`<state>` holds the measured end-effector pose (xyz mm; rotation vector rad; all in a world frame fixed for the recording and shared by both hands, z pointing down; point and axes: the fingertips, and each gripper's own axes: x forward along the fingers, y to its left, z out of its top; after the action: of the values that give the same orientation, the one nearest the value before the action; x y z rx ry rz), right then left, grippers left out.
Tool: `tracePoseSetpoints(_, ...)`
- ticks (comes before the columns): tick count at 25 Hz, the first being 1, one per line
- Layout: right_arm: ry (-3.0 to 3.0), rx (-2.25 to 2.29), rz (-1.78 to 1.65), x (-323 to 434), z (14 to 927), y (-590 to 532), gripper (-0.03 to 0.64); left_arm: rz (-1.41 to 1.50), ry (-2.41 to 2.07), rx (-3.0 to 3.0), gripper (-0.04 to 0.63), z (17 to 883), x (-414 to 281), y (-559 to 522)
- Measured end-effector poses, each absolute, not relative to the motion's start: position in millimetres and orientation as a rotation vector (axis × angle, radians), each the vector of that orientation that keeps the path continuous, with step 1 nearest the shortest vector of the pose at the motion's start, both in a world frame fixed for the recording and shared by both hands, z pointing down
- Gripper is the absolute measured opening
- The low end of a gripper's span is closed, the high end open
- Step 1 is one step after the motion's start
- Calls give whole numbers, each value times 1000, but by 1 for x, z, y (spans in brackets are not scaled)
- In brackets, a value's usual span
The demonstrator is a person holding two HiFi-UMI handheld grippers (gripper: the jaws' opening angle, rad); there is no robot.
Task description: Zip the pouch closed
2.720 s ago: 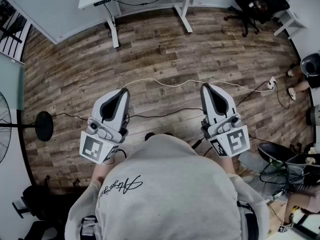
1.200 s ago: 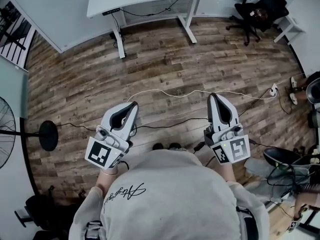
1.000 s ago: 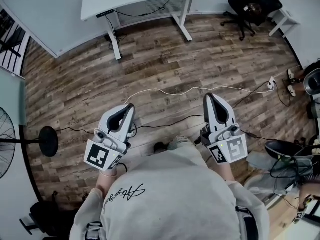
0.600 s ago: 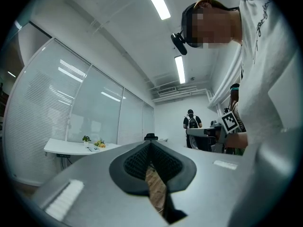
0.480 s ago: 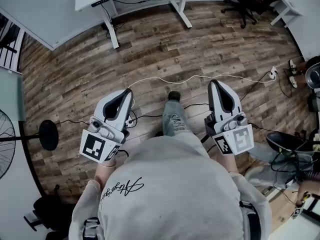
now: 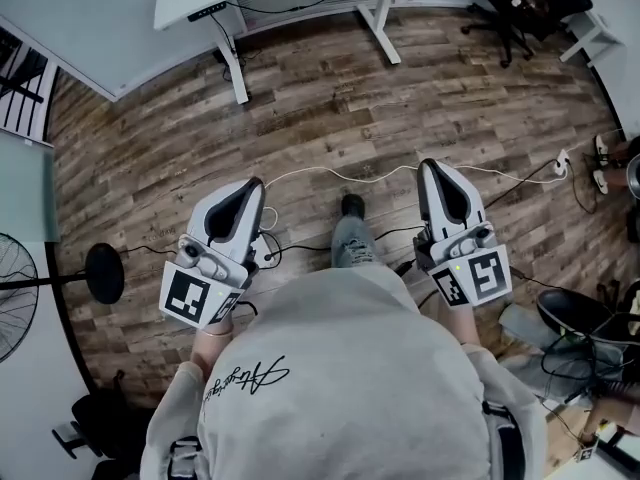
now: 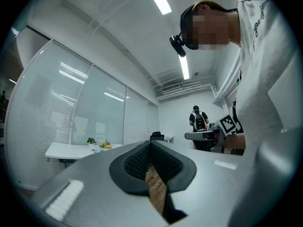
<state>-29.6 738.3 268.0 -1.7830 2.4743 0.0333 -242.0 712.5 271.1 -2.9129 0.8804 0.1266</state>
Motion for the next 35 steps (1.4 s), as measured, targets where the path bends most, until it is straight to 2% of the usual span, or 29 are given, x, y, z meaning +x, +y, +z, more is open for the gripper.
tracePoseSetpoints(25, 2594, -1699, 146, 79, 245, 491, 2, 86, 986, -2864, 0, 257, -119, 467)
tracePoseSetpoints(29, 2613, -1580, 46, 76, 238, 463, 1, 49, 1007, -2839, 0, 254, -106, 442)
tracePoseSetpoints(35, 2679, -1491, 97, 52, 233, 448, 1, 94, 1036, -2822, 0, 242, -99, 431)
